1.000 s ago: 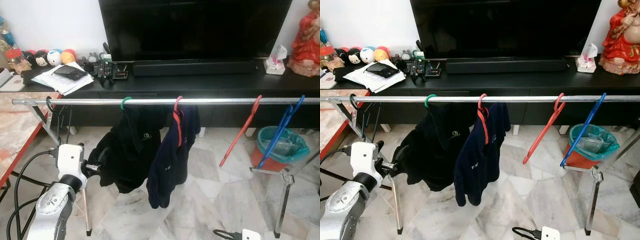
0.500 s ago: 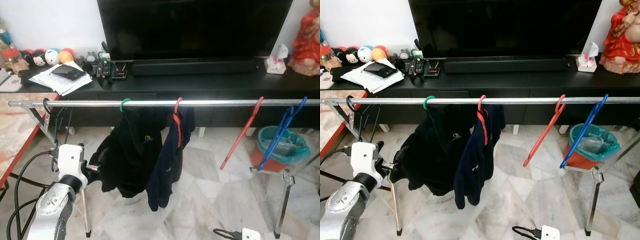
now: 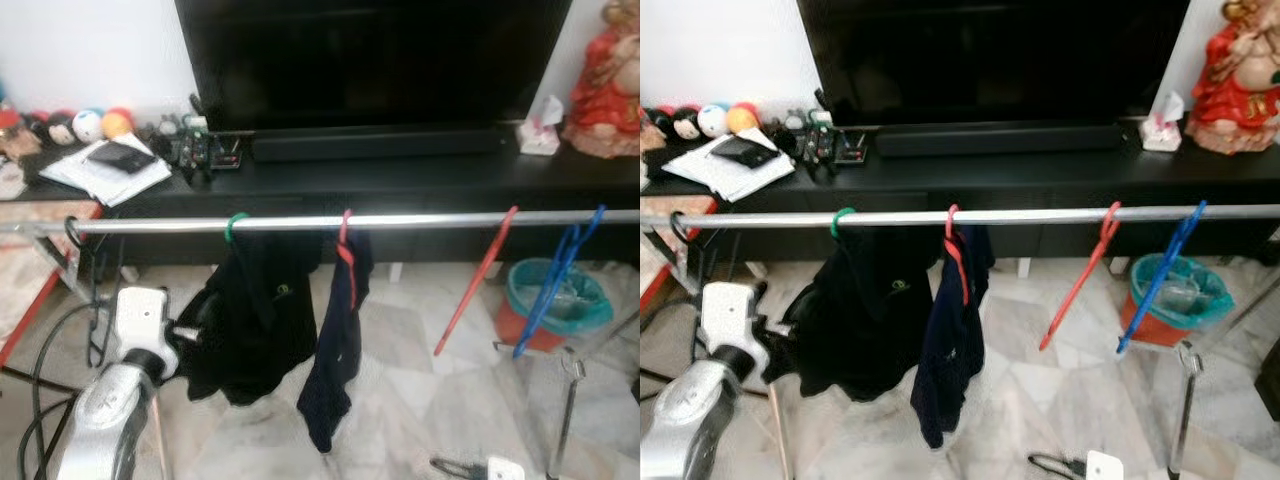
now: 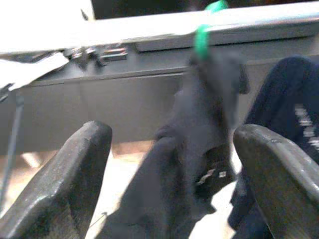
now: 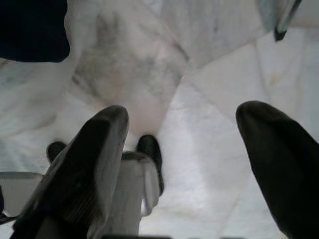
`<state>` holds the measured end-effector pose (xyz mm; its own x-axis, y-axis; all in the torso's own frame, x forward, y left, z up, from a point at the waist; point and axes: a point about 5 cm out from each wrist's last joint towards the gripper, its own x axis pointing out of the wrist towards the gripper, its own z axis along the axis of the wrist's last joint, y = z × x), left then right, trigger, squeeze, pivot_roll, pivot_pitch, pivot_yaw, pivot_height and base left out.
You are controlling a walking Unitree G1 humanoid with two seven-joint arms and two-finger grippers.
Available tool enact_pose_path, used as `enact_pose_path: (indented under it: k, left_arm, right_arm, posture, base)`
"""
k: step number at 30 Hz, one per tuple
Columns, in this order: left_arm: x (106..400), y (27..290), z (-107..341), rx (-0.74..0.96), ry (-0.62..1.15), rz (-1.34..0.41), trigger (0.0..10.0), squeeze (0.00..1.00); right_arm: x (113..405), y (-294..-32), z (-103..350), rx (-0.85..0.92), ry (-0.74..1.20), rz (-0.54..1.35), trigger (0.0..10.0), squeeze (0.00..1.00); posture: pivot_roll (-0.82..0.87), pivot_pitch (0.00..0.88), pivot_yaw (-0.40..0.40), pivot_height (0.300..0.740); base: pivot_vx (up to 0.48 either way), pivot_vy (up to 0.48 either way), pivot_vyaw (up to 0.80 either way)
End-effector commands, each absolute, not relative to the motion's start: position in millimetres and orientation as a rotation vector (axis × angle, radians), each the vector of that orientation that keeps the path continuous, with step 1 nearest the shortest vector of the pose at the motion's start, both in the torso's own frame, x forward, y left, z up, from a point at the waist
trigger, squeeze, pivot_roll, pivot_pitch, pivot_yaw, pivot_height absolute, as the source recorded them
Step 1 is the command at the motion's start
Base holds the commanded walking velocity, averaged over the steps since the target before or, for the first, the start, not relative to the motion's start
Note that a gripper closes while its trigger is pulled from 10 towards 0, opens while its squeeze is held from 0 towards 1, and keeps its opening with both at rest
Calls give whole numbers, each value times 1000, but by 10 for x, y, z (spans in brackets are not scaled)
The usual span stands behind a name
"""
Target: Hang hanger
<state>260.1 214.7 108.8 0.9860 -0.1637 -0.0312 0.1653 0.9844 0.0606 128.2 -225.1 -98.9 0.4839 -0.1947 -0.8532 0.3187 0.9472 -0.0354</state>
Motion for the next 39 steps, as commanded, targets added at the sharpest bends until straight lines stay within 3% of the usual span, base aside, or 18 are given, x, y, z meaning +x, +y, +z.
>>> enact_pose_path:
  k: [1, 11, 23, 25, 29, 39]
  left_arm:
    - [2582, 2193, 1070, 81, 36, -151, 10000, 0]
    - [2581, 2194, 1067, 82, 38, -149, 10000, 0]
    - [2613, 2312, 997, 156, 110, -106, 10000, 0]
    - [2676, 2371, 888, 206, 195, -86, 10000, 0]
    - [2922, 2467, 855, 188, 225, -52, 10000, 0]
    - [3291, 2554, 919, 158, 236, -60, 10000, 0]
  right_arm:
    - [1294, -2190, -999, 151, 1023, -303, 10000, 0]
    - [1296, -2144, -1008, 152, 1026, -296, 10000, 0]
    - [1276, -2191, -1006, 157, 1033, -294, 10000, 0]
    - [1275, -2213, -1002, 156, 1033, -294, 10000, 0]
    - [1252, -2588, -913, 139, 1024, -327, 10000, 0]
    - [1283, -2581, -905, 123, 1018, -319, 10000, 0]
  posture:
    - [88, 0, 35, 740]
    - [89, 0, 33, 740]
    - [94, 0, 23, 740]
    - [97, 0, 13, 740]
    - [90, 0, 4, 740]
    - [76, 0, -10, 740]
  base:
    - [0, 0, 0]
    - [206, 0, 0]
    - [0, 0, 0]
    - [0, 0, 0]
    - [0, 0, 0]
    - [0, 0, 0]
